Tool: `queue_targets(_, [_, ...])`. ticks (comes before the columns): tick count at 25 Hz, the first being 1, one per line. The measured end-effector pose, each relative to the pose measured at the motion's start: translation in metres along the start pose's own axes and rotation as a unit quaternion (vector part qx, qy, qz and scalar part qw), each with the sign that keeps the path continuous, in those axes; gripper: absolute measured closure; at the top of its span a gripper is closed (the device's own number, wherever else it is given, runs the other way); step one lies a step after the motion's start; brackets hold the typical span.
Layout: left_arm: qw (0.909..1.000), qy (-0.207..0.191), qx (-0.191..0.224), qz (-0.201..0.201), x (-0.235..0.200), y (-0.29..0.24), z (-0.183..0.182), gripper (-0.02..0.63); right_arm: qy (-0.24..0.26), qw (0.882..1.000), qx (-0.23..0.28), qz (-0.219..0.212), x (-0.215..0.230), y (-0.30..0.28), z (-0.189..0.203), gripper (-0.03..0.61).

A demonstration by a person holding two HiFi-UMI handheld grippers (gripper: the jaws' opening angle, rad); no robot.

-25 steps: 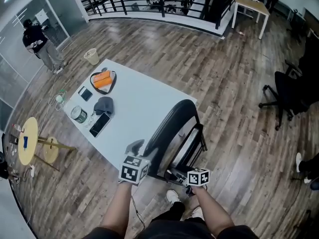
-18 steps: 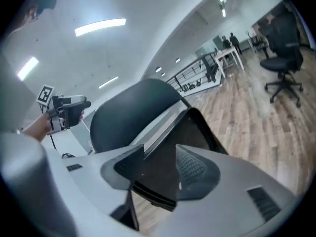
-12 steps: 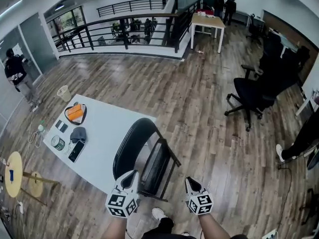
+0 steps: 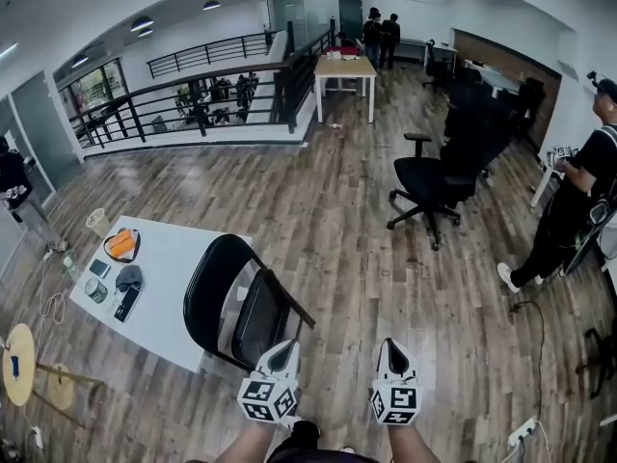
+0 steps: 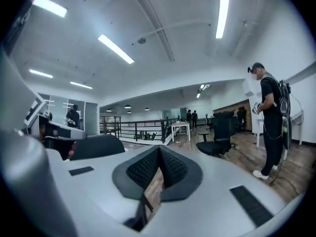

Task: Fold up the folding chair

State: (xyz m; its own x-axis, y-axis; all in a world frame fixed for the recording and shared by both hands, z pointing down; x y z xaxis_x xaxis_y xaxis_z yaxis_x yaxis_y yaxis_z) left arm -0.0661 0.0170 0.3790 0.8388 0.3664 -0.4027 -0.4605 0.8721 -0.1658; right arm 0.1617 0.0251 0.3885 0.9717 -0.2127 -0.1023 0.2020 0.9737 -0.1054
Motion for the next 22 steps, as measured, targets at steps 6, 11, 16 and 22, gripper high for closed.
queue_targets(6, [0.9991,-0.029,0.004,0.03,0.069,0.027,0.019,0.609,0.03,0.999,0.029,0.017,0.016,0.072,-0.009,0.565])
queue_targets(11, [0.9983,-0.042,0.006,0.039,0.1,0.052,0.022,0.609,0.036,0.998,0.05,0.011,0.014,0.107,-0.024,0.565])
queue_targets(16, [0.9977,-0.05,0.01,0.045,0.129,0.066,0.025,0.609,0.052,0.996,0.067,0.002,0.011,0.136,-0.033,0.565])
queue_targets(22, [0.9963,-0.061,0.005,0.06,0.164,0.079,0.041,0.609,0.048,0.996,0.074,-0.005,0.016,0.166,-0.029,0.565])
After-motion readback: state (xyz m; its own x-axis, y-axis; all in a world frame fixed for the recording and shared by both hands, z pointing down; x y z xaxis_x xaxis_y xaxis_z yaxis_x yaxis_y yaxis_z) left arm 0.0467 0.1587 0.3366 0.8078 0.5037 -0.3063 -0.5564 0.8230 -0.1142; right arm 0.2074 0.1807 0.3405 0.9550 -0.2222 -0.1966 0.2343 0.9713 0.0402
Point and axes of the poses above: the fingertips, and each gripper's own axes: y backward along the fingers, x to its right, z out of its underside, the point moved 3 cm from there along y, backward along the fingers, and after that the axes turned 9 degrees about y, right-handed, at the moved point
